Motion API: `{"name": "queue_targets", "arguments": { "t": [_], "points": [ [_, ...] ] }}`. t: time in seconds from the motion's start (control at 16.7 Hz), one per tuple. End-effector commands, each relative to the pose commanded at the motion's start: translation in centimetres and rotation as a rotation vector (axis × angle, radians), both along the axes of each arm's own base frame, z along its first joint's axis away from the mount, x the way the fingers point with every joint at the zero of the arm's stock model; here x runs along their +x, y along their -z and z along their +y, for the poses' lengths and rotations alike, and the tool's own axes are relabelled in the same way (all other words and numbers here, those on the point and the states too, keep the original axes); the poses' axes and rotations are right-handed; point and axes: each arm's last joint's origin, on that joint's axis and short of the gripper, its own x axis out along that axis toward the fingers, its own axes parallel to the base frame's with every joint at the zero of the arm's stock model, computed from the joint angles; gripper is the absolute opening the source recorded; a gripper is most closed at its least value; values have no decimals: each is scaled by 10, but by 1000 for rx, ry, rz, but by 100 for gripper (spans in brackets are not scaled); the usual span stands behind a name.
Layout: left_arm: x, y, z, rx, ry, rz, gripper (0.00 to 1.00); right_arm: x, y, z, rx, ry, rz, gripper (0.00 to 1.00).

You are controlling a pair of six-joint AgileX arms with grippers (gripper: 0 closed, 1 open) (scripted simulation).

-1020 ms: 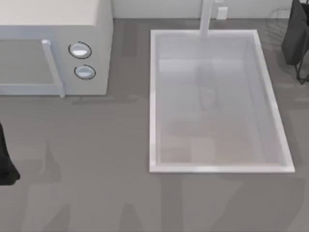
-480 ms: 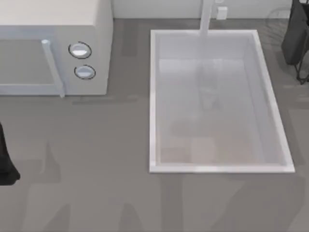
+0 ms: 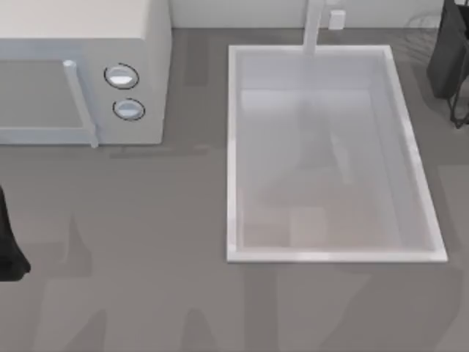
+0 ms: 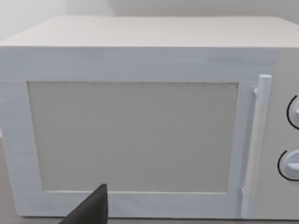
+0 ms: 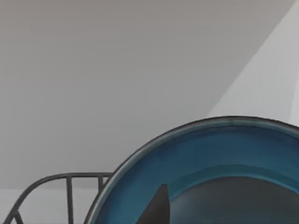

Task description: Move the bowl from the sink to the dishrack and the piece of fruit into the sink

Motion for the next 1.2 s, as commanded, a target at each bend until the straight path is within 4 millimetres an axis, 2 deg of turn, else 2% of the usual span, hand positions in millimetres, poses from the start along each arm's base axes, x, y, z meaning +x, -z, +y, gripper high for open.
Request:
{"name": "queue_targets", "arguments": {
  "t": [0.06,0.12,0.66,0.78,0.96,1.2],
  "points": [
    [0,0,0,0,0,0,100,0,0,0,0,0,0,98],
    [0,0,0,0,0,0,100,0,0,0,0,0,0,100],
    [0,0,0,0,0,0,100,0,0,-1,0,2,0,100],
    [0,0,0,0,0,0,100,-5,-5,3,2,0,0,100],
    [0,0,0,0,0,0,100,-27,-22,16,9,1,4,100],
    [0,0,0,0,0,0,100,-80,-43,40,24,16,21,100]
  ]
}}
